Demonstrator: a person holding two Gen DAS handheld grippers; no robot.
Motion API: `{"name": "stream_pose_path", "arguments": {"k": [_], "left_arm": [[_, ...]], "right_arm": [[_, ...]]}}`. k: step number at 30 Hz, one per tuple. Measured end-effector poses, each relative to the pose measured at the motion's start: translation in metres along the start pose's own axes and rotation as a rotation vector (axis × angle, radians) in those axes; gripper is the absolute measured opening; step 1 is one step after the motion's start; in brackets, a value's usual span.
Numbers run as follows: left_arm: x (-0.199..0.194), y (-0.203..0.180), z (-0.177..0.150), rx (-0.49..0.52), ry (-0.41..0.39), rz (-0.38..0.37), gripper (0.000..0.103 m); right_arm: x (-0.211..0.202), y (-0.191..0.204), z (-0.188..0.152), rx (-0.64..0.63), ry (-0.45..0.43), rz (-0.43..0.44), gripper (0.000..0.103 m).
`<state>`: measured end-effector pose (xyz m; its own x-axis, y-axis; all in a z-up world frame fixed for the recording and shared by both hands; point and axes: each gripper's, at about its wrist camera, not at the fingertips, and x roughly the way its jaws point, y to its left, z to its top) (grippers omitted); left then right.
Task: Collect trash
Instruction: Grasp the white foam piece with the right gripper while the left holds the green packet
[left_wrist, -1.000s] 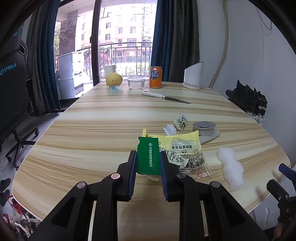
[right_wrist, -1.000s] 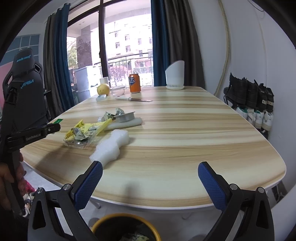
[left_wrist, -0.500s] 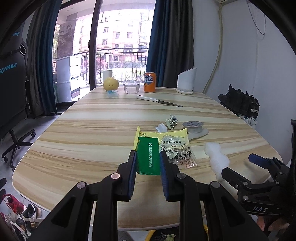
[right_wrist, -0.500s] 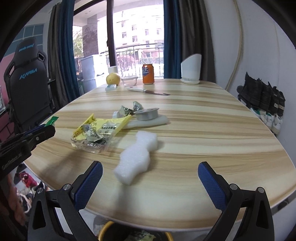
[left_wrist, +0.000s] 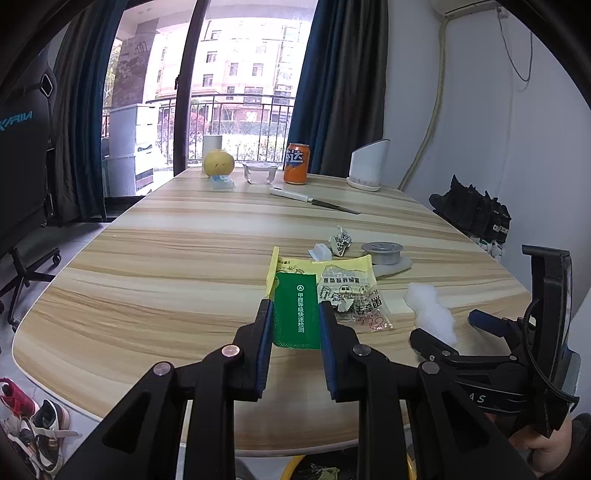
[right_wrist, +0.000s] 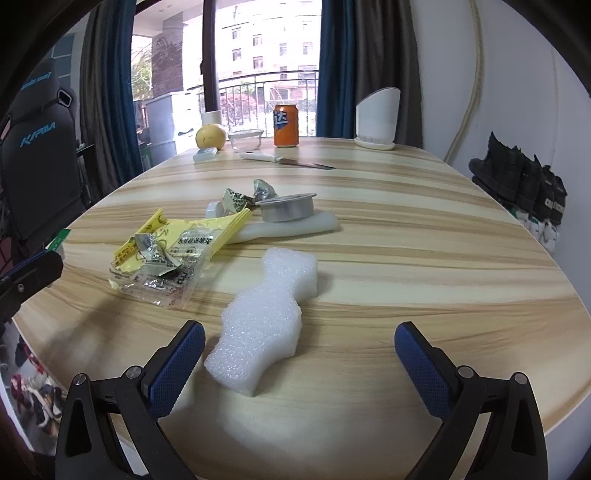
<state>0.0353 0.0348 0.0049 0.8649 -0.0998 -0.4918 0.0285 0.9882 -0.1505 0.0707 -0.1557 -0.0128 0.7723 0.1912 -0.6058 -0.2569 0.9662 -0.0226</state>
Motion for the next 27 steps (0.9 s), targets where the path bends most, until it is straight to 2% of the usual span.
{"name": "stream_pose_path", "arguments": {"k": [3,5,7,9,13,27], "left_arm": [[0.001,-0.002,-0.001,0.001,0.004,-0.001,0.019],[0.002,-0.001,-0.002,0.001,0.008,-0.003,0.019],[0.002,-0.001,-0.002,-0.001,0.01,-0.003,0.019],[0.001,-0.002,-0.002,-0.001,0.01,-0.003,0.019],[0.001,-0.003,-0.001,0.001,0.008,-0.004,0.019],[0.0,-0.003,-0.002,0.004,0.009,-0.013,0.019]], "right_arm": [[-0.001,0.003,-0.001,-0.02,-0.011,-0.008,0.094],[-0.002,0.004,-0.001,-0.026,-0.016,-0.004,0.082],[-0.003,0.005,0.0,-0.031,-0.018,-0.001,0.076],[-0.004,0.006,0.0,-0.038,-0.024,-0.001,0.065],[-0.006,0.01,0.0,-0.063,-0.036,-0.005,0.036],[-0.023,0.006,0.008,-0.044,-0.108,0.014,0.034]]}}
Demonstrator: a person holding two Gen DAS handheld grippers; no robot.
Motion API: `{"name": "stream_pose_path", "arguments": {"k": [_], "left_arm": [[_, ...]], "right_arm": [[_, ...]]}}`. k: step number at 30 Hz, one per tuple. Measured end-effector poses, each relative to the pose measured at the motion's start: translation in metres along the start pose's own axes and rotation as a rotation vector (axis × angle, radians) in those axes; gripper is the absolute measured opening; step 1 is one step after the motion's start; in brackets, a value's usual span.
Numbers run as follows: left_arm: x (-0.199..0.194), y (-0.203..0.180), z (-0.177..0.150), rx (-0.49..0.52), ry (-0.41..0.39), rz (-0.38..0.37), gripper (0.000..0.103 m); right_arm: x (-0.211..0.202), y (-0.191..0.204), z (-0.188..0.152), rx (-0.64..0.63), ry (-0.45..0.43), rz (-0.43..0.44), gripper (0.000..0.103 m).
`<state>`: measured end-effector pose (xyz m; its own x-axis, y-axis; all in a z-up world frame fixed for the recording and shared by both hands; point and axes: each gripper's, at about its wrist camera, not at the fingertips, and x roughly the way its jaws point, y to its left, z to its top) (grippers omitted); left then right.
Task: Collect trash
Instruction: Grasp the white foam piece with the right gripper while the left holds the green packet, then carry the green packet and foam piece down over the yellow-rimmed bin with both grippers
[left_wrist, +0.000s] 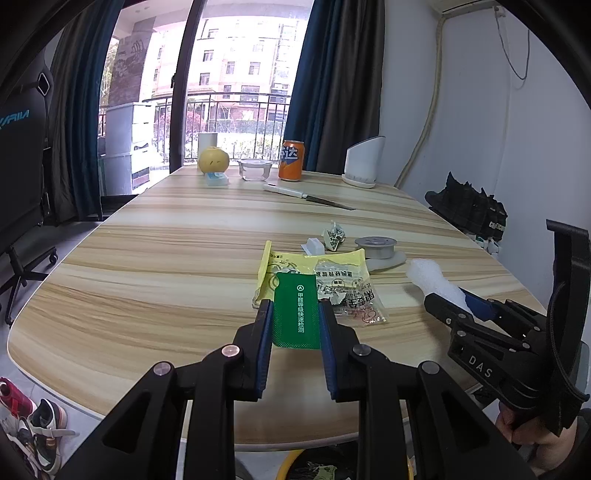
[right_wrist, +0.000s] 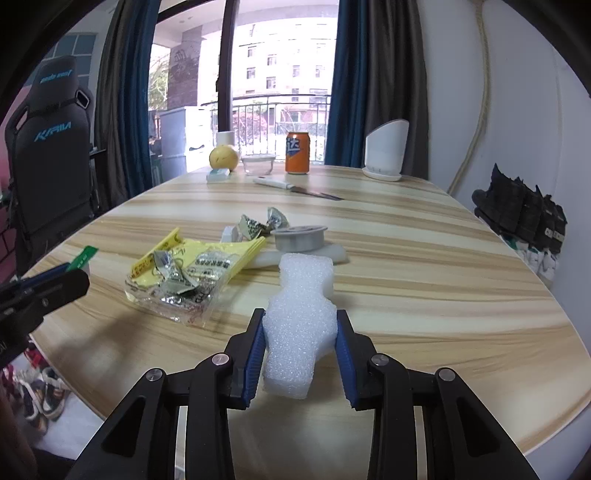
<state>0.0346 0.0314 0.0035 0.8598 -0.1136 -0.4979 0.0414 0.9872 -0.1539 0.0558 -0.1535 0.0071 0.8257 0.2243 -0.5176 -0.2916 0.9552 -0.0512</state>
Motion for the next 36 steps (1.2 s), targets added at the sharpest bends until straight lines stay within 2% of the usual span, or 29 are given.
{"name": "stream_pose_path", "arguments": {"k": [10,25,31,36], "left_arm": [[-0.021,-0.019,-0.012,0.02,-0.002,-0.026,0.019],[-0.072,-0.062,-0.065,0.049,0.032,-0.08,0.019],[-0.066,-0.071,-0.093,0.039,0.096,-0.097,0.019],[-0.038,-0.069,-0.115,0.01,0.168,-0.117,0.019]], "right_arm": [[-0.053,-0.012,-0.01,0.045,-0.046,0.057,0.034],[-0.138,-0.012,-0.082,0.063,-0.022,0.154,0.034],[-0.138,-0.004,-0.116,0.034,0.044,0.163,0.034],[-0.109,0.005,-0.139,-0.003,0.133,0.136,0.034]]}}
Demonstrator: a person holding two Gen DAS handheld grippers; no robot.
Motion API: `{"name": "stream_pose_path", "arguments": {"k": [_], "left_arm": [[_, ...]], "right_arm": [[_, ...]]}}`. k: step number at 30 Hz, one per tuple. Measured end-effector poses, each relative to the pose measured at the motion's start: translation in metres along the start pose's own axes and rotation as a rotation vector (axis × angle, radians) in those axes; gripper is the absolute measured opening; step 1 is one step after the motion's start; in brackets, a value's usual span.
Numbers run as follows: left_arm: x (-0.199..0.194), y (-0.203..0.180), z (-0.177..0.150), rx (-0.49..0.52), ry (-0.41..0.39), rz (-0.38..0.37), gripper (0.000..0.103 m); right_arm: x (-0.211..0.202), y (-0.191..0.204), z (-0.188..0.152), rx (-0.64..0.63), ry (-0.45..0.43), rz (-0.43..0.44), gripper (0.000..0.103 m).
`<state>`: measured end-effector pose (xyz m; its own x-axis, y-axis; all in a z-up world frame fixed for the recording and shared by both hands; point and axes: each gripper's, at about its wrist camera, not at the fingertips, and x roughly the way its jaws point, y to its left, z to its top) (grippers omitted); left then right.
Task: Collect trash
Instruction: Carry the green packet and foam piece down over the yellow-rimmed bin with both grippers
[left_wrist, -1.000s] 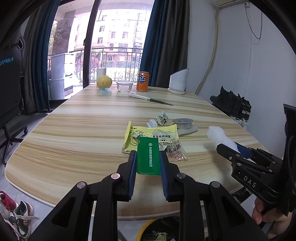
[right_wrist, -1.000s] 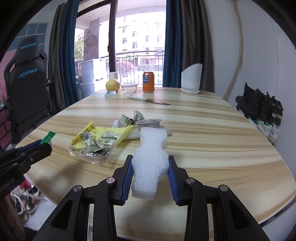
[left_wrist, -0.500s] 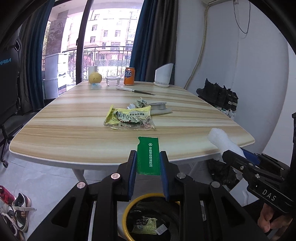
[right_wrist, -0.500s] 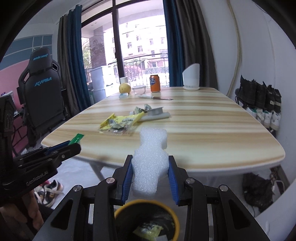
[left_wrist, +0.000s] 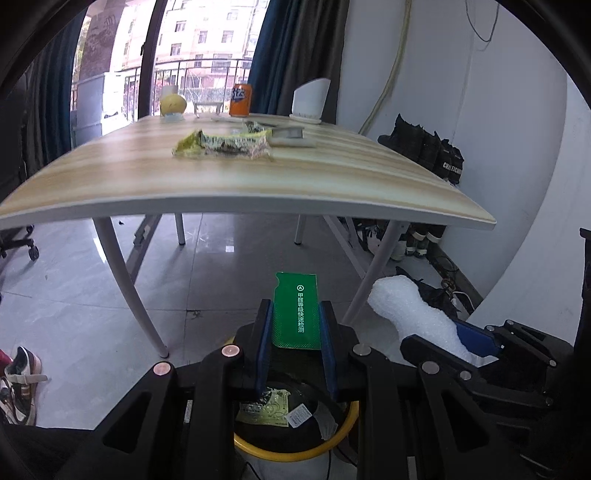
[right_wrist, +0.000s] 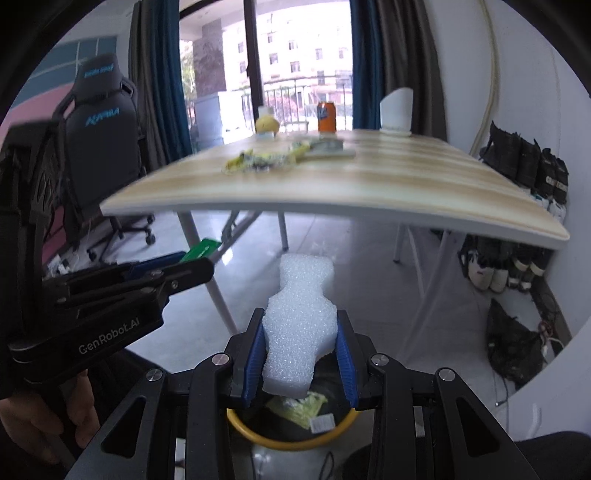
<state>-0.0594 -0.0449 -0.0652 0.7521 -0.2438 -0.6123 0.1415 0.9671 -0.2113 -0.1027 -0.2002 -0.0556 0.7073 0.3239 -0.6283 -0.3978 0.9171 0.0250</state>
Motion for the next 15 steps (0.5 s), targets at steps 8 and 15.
{"name": "stream_pose_path", "arguments": {"k": [8,15], "left_arm": [[0.071,0.035,-0.032,-0.088,0.21,0.003,0.019],[0.107,0.052,-0.053,-0.156,0.337,0.022,0.019]], "right_arm": [[0.077,-0.019,-0.011,0.081,0.21,-0.008,0.034],[0.129,-0.027,-0.021,0.155,0.362,0.014,0.034]]}}
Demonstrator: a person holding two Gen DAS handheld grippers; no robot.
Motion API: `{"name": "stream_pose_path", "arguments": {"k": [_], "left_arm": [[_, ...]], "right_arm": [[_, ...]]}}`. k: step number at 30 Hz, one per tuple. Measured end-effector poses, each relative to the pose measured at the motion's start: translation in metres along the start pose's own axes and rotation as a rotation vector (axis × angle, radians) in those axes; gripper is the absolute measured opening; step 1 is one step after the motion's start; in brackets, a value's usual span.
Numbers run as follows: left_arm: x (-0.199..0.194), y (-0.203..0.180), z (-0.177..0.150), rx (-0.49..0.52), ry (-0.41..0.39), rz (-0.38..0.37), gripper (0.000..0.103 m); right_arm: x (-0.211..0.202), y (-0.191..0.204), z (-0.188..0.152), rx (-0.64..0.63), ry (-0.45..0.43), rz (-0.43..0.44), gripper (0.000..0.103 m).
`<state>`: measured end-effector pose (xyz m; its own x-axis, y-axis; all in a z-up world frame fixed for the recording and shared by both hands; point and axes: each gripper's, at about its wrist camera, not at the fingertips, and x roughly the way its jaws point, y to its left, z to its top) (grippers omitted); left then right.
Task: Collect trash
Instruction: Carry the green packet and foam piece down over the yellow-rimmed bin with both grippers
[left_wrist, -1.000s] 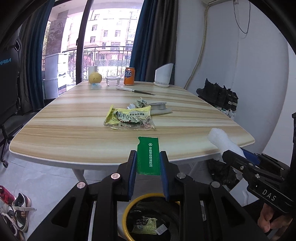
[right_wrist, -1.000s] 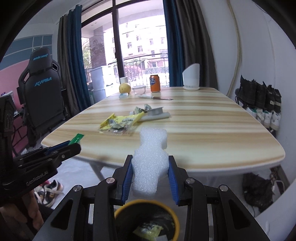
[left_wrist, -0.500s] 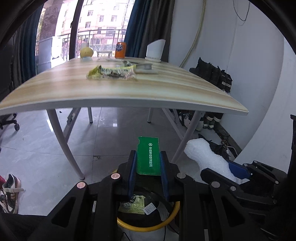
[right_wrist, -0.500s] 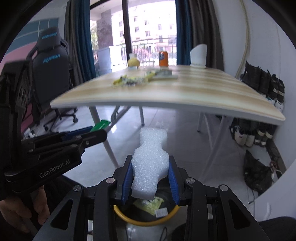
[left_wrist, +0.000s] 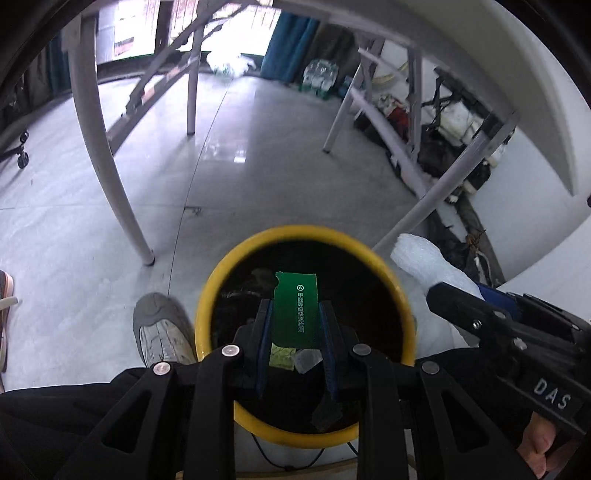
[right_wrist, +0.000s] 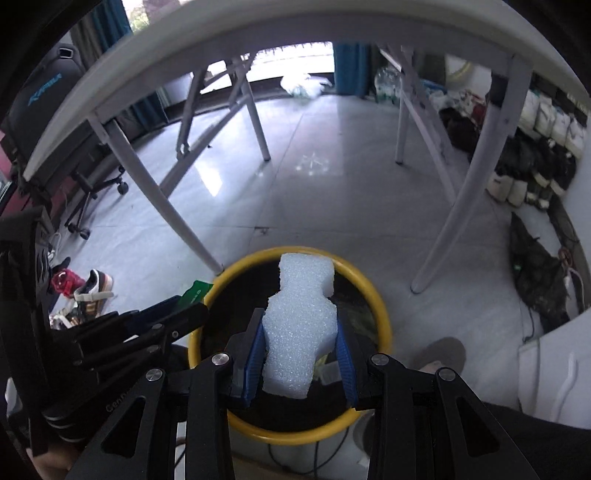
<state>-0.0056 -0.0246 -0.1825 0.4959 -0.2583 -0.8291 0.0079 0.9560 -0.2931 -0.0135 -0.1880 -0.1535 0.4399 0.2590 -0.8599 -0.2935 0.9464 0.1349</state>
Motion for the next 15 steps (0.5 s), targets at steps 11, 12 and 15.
{"name": "stream_pose_path", "arguments": {"k": [11,12,15], "left_arm": [[0.04,-0.003,-0.005,0.06,0.111,0.047,0.019],[0.043,-0.004,-0.005,0.063,0.122,0.049,0.019],[0.044,-0.005,-0.007,0.073,0.131,0.044,0.019]], "right_arm": [[0.058,-0.021,-0.015,0.078,0.168,-0.012,0.034],[0.061,-0.025,-0.019,0.092,0.179,-0.011,0.034],[0.067,-0.035,-0.027,0.143,0.22,-0.004,0.034]]}}
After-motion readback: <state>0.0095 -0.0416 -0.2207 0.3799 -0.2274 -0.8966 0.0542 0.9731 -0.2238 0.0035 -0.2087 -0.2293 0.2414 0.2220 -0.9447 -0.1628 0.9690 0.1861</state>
